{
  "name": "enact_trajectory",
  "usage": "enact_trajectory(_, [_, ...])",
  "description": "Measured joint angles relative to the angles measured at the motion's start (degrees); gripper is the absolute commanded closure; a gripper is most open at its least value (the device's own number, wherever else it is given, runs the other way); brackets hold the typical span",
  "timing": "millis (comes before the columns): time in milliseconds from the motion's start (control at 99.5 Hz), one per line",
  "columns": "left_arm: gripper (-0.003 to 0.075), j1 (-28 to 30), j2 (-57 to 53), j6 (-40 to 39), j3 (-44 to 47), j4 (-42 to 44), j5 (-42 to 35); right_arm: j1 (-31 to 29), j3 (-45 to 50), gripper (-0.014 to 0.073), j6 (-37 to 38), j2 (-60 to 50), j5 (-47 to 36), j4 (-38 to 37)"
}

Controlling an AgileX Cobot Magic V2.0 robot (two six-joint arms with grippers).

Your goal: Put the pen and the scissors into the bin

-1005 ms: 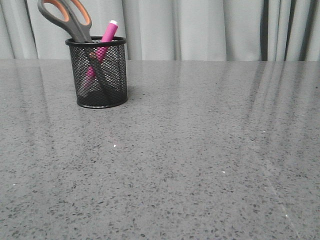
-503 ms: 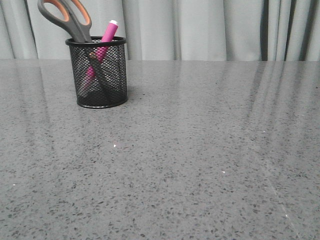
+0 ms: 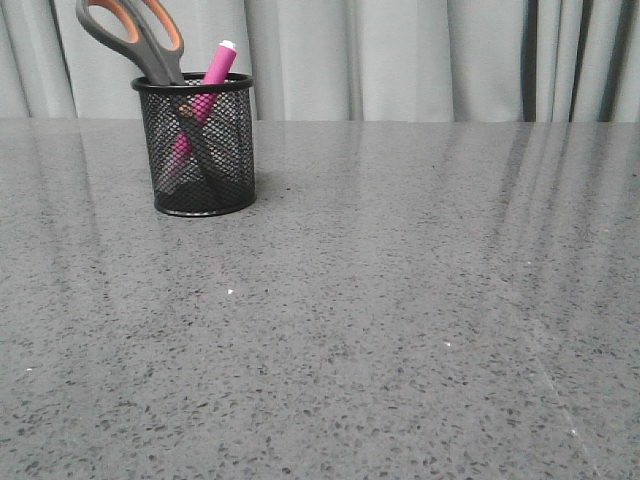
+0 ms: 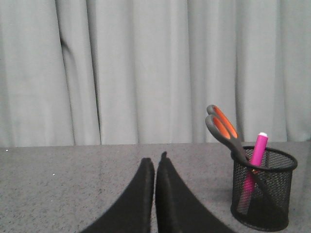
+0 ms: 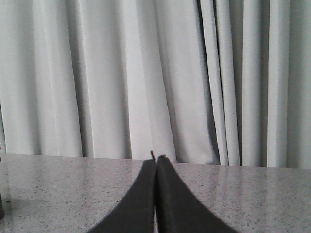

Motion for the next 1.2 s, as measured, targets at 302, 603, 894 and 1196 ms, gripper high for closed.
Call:
enact_trajectory(302, [0.0742,5.75,-4.45,-24.10,8.58,20.51,4.73,0.00,0.00,0.0662,0.00,0.00,0.00,0.00])
enact_trajectory(603, [0.0742,5.97,-6.85,-25.78,9.87,23.06,9.29,0.00,0.00,0.0662,0.00,-0.04,-0.05,0.09])
enact_trajectory(894, [0.0742,5.97,-6.85,-25.78,9.87,23.06,10.33,0.00,0.00,0.0662,0.00,-0.04,-0.05,0.09])
enact_trajectory(1196, [0.0742,5.97,-6.85,-25.78,9.87,23.06,10.33,0.00,0.00,0.0662,0.00,-0.04,-0.05,0.09])
